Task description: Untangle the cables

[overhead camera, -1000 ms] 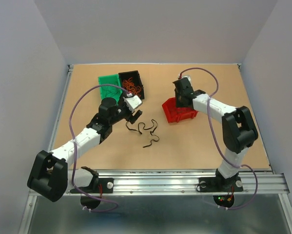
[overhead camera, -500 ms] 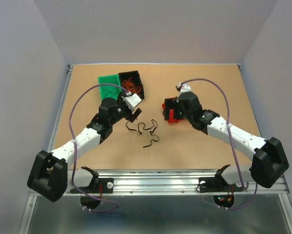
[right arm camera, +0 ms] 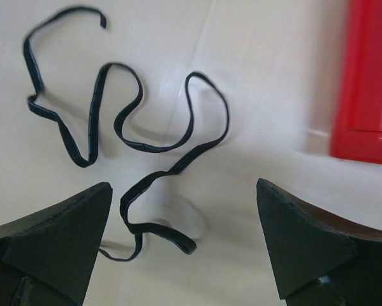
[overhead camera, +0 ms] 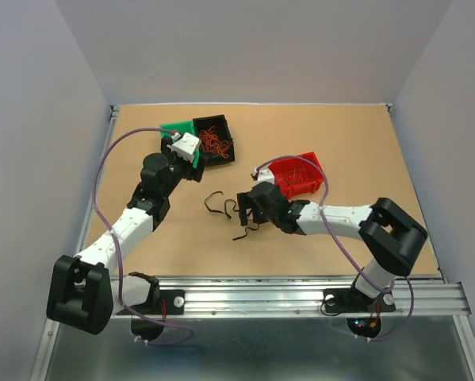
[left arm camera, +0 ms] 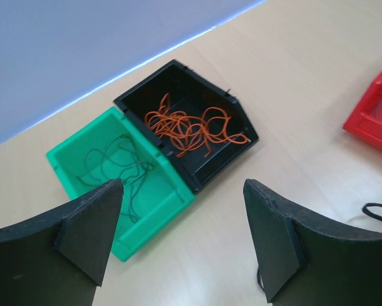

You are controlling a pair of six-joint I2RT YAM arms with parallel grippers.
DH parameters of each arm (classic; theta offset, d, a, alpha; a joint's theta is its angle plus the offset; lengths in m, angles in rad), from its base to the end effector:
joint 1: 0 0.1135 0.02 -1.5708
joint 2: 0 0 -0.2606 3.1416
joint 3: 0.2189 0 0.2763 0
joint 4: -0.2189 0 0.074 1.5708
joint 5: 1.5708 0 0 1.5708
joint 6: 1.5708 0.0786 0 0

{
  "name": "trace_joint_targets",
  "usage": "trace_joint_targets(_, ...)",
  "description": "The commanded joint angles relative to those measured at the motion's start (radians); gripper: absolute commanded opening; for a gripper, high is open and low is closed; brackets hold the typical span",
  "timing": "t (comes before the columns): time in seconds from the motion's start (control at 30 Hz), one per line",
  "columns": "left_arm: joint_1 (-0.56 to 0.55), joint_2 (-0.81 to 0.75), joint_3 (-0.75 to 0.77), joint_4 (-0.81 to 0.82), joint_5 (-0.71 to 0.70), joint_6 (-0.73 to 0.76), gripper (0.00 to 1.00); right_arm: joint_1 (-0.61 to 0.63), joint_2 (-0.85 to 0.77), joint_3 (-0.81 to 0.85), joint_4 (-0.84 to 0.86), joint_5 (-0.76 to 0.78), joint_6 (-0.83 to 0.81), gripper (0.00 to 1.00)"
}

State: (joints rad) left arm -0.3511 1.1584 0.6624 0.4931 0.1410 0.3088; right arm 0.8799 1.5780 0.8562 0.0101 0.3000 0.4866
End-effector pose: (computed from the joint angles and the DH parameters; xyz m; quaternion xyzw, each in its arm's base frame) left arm 0.3090 -0.1249 0.2762 0.2759 0.6522 -0.0648 0.7031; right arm 0.2581 0.2756 0.1436 -0.1146 0.8938 0.1546 0.4051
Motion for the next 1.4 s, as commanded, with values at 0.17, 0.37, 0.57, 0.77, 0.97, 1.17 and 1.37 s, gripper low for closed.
trace_joint_targets(0.17,0.044,-0.019,0.043,0.051,0.065,-0.053,0.88,0.068,0.212,0.182,0.071,0.073,0.030,1.00)
trace_joint_targets(0.37,0.044,-0.022,0.040,0.050,0.072,-0.051,0.88,0.083,0.289,0.236,0.065,0.077,0.020,0.96)
trace_joint_targets(0.57,0.044,-0.009,0.046,0.044,0.091,-0.043,0.88,0.085,0.284,0.230,0.050,0.120,0.010,0.44)
trace_joint_targets(0.77,0.044,0.003,0.049,0.041,0.104,-0.039,0.88,0.083,0.243,0.222,0.050,0.065,-0.042,0.91)
trace_joint_targets(0.97,0.043,0.006,0.048,0.032,0.181,-0.027,0.88,0.083,0.099,0.192,0.012,0.165,-0.086,0.92)
trace_joint_targets(1.17,0.038,0.017,0.057,0.013,0.206,-0.017,0.88,0.048,-0.094,0.216,-0.097,0.191,-0.183,0.90)
trace_joint_targets(1.37,0.037,0.027,0.062,0.009,0.220,-0.013,0.88,-0.174,-0.064,0.348,-0.266,0.070,-0.265,0.70)
